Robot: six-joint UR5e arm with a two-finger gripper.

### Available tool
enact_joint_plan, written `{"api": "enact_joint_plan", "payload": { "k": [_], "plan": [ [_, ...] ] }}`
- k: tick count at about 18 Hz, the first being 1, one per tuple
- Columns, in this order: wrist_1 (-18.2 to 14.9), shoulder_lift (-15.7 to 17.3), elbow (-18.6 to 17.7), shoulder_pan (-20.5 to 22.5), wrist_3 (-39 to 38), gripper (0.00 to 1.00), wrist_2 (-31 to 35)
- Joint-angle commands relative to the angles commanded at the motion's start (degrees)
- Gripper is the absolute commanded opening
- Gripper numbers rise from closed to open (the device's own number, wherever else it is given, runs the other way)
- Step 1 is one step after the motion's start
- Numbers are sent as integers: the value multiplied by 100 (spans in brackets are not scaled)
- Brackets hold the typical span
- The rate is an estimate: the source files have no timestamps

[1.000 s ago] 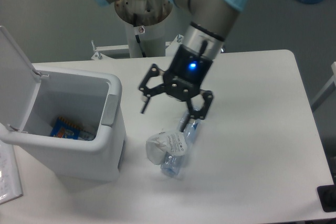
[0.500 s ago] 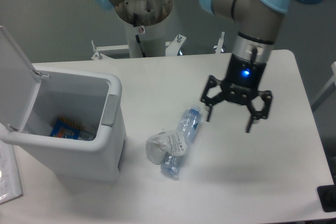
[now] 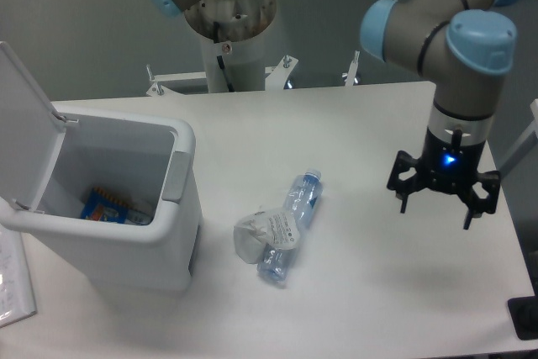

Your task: Open the trash can

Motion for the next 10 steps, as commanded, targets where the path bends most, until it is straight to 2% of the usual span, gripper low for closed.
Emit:
{"api": "enact_joint_plan", "payload": {
  "k": [10],
  "plan": [
    [-71, -18, -35, -53, 159, 100, 256]
  ]
}}
